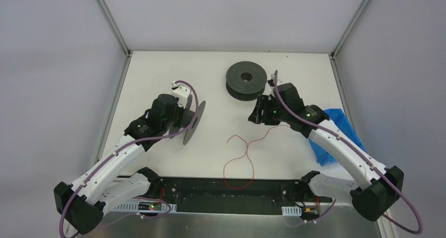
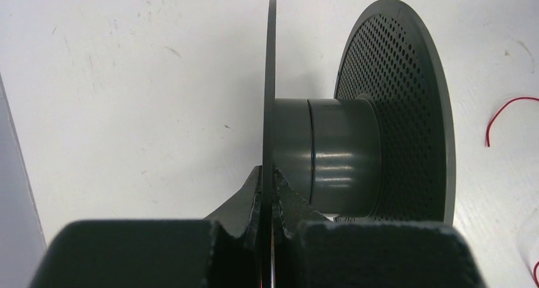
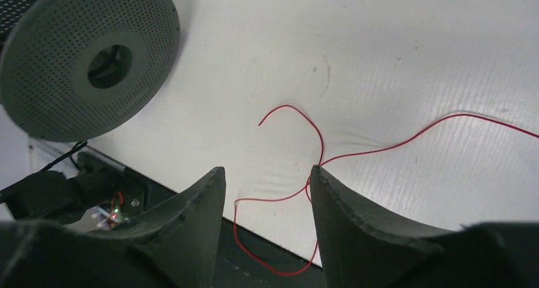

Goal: Wrap the cables
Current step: Place the cable at the center of the board, then place the cable reel at the center of the board.

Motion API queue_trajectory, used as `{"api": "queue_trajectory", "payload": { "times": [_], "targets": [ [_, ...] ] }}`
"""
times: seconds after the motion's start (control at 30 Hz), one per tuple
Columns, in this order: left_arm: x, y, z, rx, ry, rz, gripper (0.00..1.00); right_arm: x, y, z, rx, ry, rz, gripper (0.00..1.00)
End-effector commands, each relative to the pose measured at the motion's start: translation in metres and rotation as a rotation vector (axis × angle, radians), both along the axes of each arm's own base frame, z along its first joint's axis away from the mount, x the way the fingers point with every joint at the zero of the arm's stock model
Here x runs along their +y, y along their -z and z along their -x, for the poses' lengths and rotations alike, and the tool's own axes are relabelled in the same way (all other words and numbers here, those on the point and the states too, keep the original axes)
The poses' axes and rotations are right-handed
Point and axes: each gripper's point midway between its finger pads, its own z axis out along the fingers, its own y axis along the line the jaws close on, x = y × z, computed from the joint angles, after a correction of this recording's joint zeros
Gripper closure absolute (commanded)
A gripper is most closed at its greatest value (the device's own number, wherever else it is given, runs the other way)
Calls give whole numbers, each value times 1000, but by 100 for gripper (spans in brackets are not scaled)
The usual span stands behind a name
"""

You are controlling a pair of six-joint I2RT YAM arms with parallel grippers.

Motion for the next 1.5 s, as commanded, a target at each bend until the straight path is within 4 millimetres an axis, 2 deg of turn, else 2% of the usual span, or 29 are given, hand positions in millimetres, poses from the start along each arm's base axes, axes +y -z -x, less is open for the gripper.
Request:
{"api": "queue_trajectory", "payload": {
  "times": [0.0,0.03,0.1,0.2,0.33,0.47,0.67,0.97,1.13,1.37,1.47],
  "targets": [
    [4,-17,-10,-74,-55,15,100,25,16,-32,-129,126,82,46],
    [5,-16,-10,-73,-63,10,100,44,22,-22,-155,39,91,46],
    [10,-17,-11,-76,-91,1,100,63,39,-15,-188,-80,139,46],
    [22,-21,-12,-95,-157,-21,100,50,80,-17,-119,-10,303,50],
    [36,-28,-12,-130,-223,-41,100,36,102,-10,-41,183,406,51],
    [38,-33,-11,-146,-230,-33,100,26,121,1,-25,251,469,51],
    [31,-30,-11,-130,-200,-21,100,35,137,11,38,247,435,53],
    [31,-36,-9,-147,-217,27,100,32,164,20,91,269,485,59],
    [31,-35,-9,-149,-220,26,100,24,172,26,117,293,512,62],
    [28,-39,-9,-163,-206,57,100,23,187,39,145,306,501,65],
    [25,-38,-10,-159,-197,64,100,21,190,39,135,302,523,71]
  ]
}}
